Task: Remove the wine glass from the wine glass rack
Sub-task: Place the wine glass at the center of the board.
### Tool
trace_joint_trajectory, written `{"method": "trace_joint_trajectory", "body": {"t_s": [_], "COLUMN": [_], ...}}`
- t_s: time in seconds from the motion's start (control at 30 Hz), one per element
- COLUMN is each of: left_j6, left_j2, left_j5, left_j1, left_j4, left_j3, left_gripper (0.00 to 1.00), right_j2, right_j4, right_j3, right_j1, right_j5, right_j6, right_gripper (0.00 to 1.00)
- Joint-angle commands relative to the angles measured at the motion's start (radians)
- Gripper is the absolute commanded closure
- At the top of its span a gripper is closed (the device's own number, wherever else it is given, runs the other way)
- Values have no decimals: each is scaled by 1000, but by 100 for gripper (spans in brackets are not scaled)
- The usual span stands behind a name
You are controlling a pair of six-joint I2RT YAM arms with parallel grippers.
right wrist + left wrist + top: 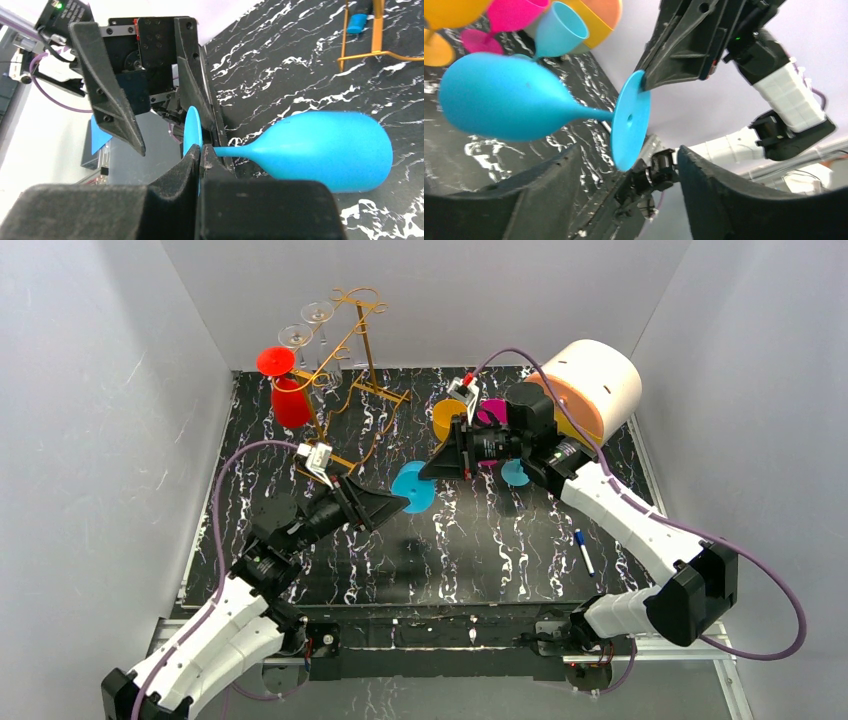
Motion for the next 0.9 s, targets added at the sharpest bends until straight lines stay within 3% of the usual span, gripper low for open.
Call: {"method": "trace_joint_trajectory", "body": {"t_s": [0.0,0.1,0.17,0.23,0.37,0.43,0.47,0.63,0.7,0.8,0.87], "left_j6": [-62,-99,-93,-89,-77,-74,-74,-80,-88,-101,-105], "left_j2": [57,80,103,132,125,120,121,132,130,124,121], "left_j5": [137,153,171,196,210,217,228,269,271,261,252], "left_j1": [2,2,0,-1,-4,-6,-6,-8,-10,-12,-12], "left_j4": [191,294,329,336,356,366,371,373,372,373,372], "left_j3": [-45,-78,-91,-102,-124,-132,-132,-116,-114,-130,-141], "left_gripper": [46,62,78,100,100,100,100,100,100,100,95], "right_j2": [-42,-29,-31,-46,-52,-49,-48,-21,-9,7,-3], "right_j4": [153,110,75,76,95,122,135,66,3,4,56], "right_j3": [-24,8,9,-14,-29,-46,-56,-47,-31,-19,-33], "right_j1": [-3,-3,-2,-3,-3,-2,-1,29,46,64,76], "right_j5": [-80,-80,-71,-67,-103,-143,-149,-127,-84,-71,-41], "right_j6": [25,19,15,0,-1,6,8,-60,-103,-110,-86], "right_gripper": [99,99,99,99,96,80,77,74,80,99,99]}}
